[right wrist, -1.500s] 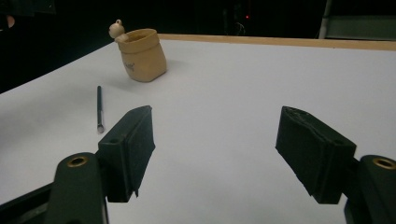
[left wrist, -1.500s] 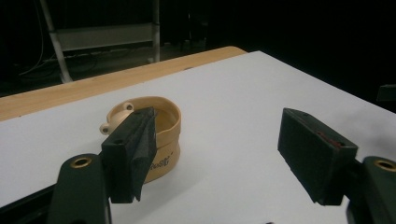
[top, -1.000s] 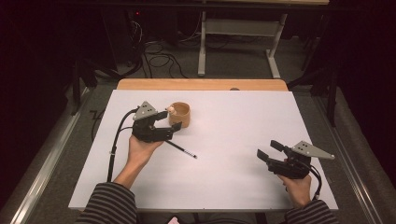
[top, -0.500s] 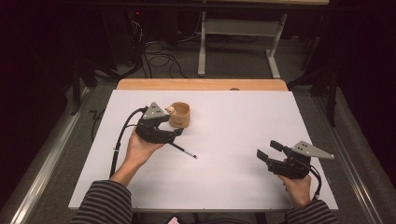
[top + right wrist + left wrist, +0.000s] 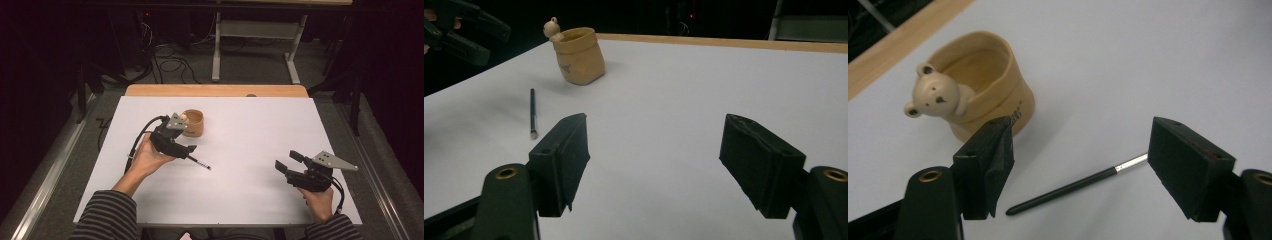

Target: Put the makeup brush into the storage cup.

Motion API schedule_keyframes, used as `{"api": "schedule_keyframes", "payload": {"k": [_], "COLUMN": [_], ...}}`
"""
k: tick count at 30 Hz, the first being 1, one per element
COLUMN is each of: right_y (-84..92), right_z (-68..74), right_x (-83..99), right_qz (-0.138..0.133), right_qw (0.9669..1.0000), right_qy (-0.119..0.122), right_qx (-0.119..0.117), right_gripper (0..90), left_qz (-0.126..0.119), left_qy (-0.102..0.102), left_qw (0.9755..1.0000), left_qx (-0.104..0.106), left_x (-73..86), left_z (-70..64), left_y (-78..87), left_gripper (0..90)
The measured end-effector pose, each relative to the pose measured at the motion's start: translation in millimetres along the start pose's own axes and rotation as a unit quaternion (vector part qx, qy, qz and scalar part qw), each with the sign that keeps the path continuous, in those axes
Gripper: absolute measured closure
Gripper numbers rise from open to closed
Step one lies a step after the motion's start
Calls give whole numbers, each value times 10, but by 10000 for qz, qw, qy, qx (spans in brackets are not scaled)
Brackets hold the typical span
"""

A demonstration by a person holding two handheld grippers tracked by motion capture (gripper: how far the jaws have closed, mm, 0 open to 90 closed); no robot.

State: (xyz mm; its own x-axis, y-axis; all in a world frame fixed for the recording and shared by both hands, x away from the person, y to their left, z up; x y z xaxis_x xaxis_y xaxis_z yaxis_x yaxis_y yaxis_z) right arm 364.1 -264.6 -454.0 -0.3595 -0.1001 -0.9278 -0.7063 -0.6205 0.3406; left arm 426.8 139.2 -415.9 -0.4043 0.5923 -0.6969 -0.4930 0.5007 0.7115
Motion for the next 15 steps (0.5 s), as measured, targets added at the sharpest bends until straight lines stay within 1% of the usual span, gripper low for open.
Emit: {"api": "schedule_keyframes", "payload": {"k": [3, 4, 6, 10, 12, 13, 15], "right_y": [0, 0, 3, 1, -5, -5, -5], "right_z": [3, 4, 9, 6, 4, 4, 7], "right_x": [0, -1, 0, 1, -1, -1, 0], "right_qz": [-3, -4, -1, 2, -1, 0, 1], "right_qw": [10000, 10000, 10000, 10000, 10000, 10000, 10000], "right_qy": [4, 5, 6, 5, 9, 12, 12], "right_qx": [-4, -12, -12, -2, -18, -26, -29], "right_gripper": [289, 289, 288, 288, 288, 288, 288], "left_qz": [137, 137, 290, 452, 580, 669, 766], "left_qy": [-29, -29, -84, -133, -182, -237, -267], "left_qw": [9999, 9999, 9995, 9989, 9981, 9975, 9967], "left_qx": [-16, -16, 2, 32, 44, 56, 72], "left_x": [17, 17, 23, 29, 36, 39, 46], "left_z": [4, 4, 17, 31, 29, 30, 25], "left_y": [-19, -19, -42, -87, -114, -127, -158], "left_gripper": [274, 276, 279, 283, 280, 278, 273]}}
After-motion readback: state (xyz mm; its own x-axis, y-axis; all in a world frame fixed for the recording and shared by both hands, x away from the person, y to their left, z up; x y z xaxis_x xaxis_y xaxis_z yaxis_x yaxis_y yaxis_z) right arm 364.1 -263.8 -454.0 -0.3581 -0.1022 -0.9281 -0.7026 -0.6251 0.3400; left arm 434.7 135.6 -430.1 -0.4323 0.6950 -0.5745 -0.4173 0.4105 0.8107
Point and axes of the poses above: each handheld gripper's, and its own axes: y roughly backward along the jaws, x roughly out of its underside, z roughly to its left, the point moved 2 cm from there along -y, roughly forward along the jaws, and after that the axes turned 1 degree about -z, right-handed, at the moved point
